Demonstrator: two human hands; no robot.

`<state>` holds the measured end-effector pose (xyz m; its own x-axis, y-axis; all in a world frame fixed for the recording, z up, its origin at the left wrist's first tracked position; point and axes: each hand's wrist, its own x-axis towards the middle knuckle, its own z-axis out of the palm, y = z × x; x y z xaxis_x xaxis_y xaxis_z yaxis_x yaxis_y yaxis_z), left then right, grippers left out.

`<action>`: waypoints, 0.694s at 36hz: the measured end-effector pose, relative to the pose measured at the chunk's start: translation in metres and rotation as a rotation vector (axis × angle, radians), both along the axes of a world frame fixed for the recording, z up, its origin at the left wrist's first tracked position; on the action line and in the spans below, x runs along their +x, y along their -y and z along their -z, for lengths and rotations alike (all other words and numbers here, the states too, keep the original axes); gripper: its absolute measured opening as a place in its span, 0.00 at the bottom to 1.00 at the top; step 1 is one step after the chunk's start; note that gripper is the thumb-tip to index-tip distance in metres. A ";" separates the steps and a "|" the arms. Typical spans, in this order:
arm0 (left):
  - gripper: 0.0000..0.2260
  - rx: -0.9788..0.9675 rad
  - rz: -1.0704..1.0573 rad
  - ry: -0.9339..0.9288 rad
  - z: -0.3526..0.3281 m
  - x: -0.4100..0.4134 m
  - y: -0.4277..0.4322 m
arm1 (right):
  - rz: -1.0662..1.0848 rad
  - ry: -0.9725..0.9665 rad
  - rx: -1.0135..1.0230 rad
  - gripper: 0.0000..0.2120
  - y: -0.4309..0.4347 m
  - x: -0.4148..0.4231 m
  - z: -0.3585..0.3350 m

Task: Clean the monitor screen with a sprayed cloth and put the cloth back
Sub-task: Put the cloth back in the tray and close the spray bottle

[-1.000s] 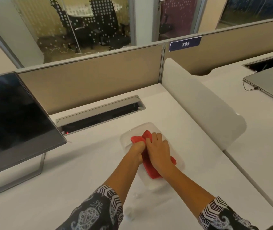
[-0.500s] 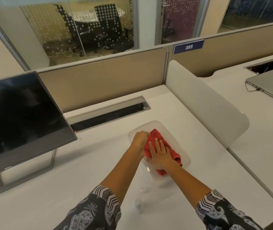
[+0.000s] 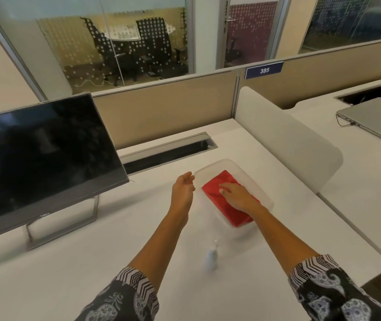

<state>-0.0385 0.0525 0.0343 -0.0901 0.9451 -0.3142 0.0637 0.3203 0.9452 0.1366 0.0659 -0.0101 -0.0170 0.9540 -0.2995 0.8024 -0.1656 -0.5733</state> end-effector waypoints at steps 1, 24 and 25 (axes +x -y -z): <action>0.17 0.003 0.008 -0.018 0.003 -0.005 0.006 | 0.029 -0.014 0.029 0.18 0.006 -0.003 -0.005; 0.28 0.004 0.691 -0.333 0.080 -0.063 0.114 | 0.753 -0.324 0.308 0.10 0.189 -0.087 0.031; 0.29 0.017 0.699 -0.341 0.081 -0.061 0.115 | 0.751 -0.312 0.266 0.11 0.191 -0.091 0.034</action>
